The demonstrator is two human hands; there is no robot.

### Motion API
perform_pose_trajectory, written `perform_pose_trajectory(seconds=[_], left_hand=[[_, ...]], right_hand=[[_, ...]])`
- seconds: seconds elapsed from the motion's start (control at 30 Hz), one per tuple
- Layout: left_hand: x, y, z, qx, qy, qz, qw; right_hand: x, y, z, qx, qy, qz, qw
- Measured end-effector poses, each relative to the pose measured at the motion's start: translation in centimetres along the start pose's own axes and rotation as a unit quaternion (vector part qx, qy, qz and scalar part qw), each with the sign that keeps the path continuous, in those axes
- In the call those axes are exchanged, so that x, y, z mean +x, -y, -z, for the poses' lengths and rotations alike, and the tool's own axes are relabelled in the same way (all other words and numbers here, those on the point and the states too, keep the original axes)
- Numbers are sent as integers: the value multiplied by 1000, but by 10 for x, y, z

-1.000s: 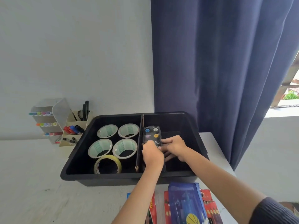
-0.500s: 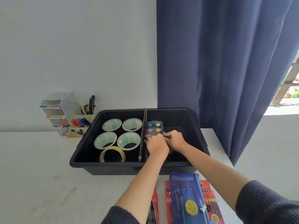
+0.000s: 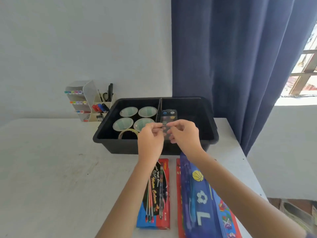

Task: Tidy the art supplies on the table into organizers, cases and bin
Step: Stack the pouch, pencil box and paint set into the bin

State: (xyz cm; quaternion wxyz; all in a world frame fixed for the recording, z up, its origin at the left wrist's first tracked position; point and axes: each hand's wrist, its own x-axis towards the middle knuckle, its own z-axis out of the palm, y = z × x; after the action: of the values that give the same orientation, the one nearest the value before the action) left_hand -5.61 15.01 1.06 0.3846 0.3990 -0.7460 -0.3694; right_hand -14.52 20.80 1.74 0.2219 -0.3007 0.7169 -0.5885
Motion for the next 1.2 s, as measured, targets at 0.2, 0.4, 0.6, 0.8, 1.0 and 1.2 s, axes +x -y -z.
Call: perform_pose_trajectory(seconds=[0.2,0.4,0.6,0.8,1.0,1.2], left_hand=[[-47,31,21,-2,-18,94,995],[-83,64,24,118,34,214,969],[-100,79,23,105,66,274,954],[-107,81,43,-180,33,365,913],[-112,67,73,-275,24,381,882],[-91,33,94,-307,-31,309,899]], right_hand=[[-53,-26,-21,-191,85,-32,977],[-85,-44,-30,-374,201,-13,905],[-101,-50,-50,-491,200,-3,848],[-98,-58,-49,-241,137,-123,953],[-96,-43,-40,2,191,-198,961],[-83,-3,-36,92,218,-149,960]])
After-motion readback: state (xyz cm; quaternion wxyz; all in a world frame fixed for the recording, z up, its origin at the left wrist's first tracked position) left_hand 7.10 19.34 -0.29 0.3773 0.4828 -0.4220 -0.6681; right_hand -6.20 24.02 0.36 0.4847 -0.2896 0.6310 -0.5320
